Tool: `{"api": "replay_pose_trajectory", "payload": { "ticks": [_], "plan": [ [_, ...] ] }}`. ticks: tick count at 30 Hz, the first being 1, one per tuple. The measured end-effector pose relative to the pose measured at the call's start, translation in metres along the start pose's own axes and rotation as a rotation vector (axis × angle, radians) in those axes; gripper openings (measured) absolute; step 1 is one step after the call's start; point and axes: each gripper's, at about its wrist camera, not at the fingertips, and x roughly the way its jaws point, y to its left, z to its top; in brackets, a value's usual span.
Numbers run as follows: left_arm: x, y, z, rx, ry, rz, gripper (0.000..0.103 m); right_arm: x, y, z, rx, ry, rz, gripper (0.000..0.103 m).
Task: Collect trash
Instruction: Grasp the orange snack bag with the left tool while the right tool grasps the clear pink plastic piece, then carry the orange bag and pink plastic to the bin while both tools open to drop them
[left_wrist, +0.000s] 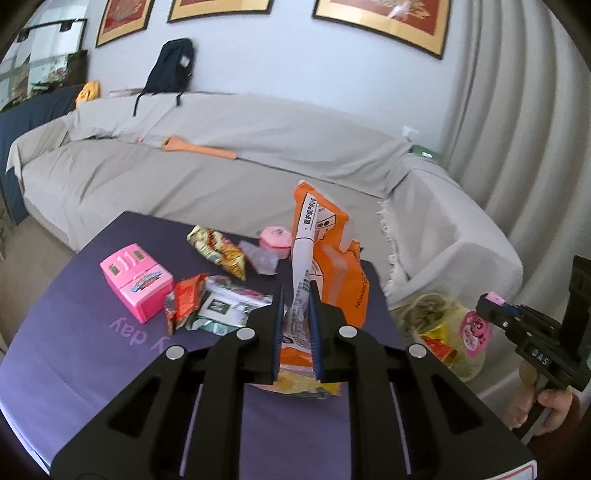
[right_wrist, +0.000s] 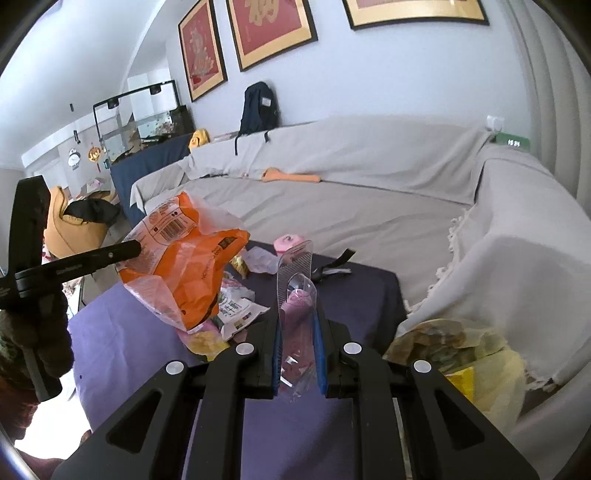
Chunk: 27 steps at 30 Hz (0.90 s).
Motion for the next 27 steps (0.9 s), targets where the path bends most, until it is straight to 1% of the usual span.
{"api": "replay_pose_trajectory", "payload": {
  "ticks": [4, 7, 10, 15, 16, 17, 19, 20, 21, 25, 27],
  "plan": [
    [-0.009, -0.015, 0.001, 0.025, -0.014, -0.016, 0.012, -0.015, -0.008, 0.000, 0.017, -0.023, 0.033, 0.015],
    [-0.011, -0.018, -0.004, 0.027, -0.009, -0.018, 0.012, -0.016, -0.004, -0.008, -0.001, -0.006, 0.075, 0.015],
    [-0.007, -0.011, -0.015, 0.005, 0.016, -0.015, 0.012, -0.001, 0.008, -0.026, -0.017, 0.054, 0.113, 0.015],
    [0.010, 0.015, -0.044, -0.062, 0.092, -0.009, 0.012, 0.049, 0.026, -0.073, -0.016, 0.205, 0.157, 0.016],
    [0.013, 0.019, -0.049, -0.070, 0.104, -0.008, 0.012, 0.057, 0.028, -0.080, -0.015, 0.224, 0.160, 0.017],
    [0.016, 0.025, -0.055, -0.080, 0.119, -0.007, 0.012, 0.067, 0.032, -0.089, -0.018, 0.247, 0.165, 0.021],
    [0.021, 0.034, -0.062, -0.096, 0.134, -0.004, 0.012, 0.077, 0.037, -0.096, -0.031, 0.268, 0.157, 0.049],
    [0.024, 0.038, -0.065, -0.103, 0.141, -0.003, 0.012, 0.083, 0.039, -0.099, -0.041, 0.283, 0.160, 0.053],
    [0.026, 0.042, -0.068, -0.108, 0.144, -0.001, 0.012, 0.086, 0.041, -0.101, -0.049, 0.293, 0.163, 0.054],
    [0.034, 0.051, -0.075, -0.126, 0.157, -0.005, 0.012, 0.098, 0.046, -0.109, -0.087, 0.342, 0.130, 0.054],
    [0.037, 0.053, -0.077, -0.132, 0.163, -0.008, 0.012, 0.097, 0.046, -0.111, -0.090, 0.332, 0.129, 0.054]
  ]
}}
